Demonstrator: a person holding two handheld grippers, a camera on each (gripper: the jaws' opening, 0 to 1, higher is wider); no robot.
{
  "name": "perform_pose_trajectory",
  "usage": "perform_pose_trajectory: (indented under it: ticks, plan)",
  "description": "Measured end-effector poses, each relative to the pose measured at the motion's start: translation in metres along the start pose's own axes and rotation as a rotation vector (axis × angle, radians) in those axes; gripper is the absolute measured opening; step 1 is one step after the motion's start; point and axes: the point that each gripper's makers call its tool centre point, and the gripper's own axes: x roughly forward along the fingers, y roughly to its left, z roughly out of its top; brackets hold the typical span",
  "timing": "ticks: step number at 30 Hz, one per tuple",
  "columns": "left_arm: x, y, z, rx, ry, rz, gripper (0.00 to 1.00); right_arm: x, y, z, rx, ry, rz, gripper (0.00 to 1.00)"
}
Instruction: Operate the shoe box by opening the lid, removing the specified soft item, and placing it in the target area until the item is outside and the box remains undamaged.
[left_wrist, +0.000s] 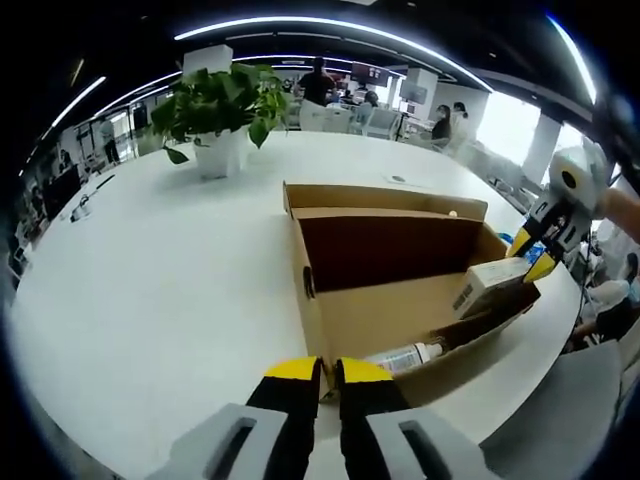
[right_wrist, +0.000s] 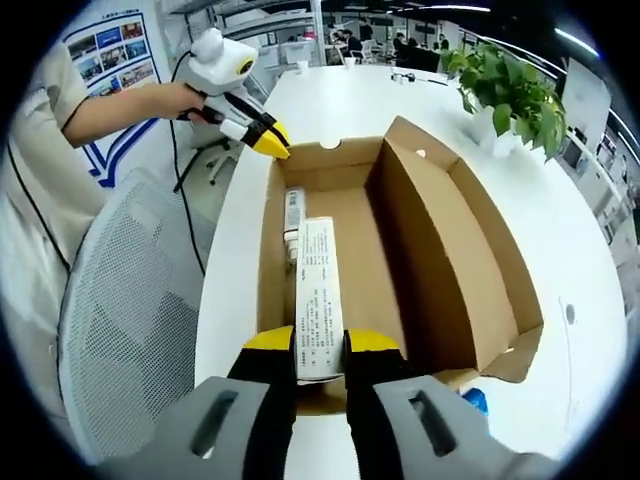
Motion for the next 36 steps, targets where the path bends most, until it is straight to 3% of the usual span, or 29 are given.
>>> perform_pose_trajectory:
  ticks: [9, 21, 36]
  plan:
    - [0.000, 0.000, 0.000, -0.006, 0.003, 0.001, 0.06, -0.021, -0.002, 0.011, -0.003, -0.050, -0.034, 0.15]
    - [0.000, -0.001, -0.001, -0.019, 0.011, 0.005, 0.06, -0.052, -0.008, 0.011, -0.022, -0.076, -0.070, 0.15]
    - [-0.001, -0.002, -0.001, -0.030, 0.022, 0.019, 0.05, -0.099, -0.021, -0.010, -0.035, -0.082, -0.118, 0.15]
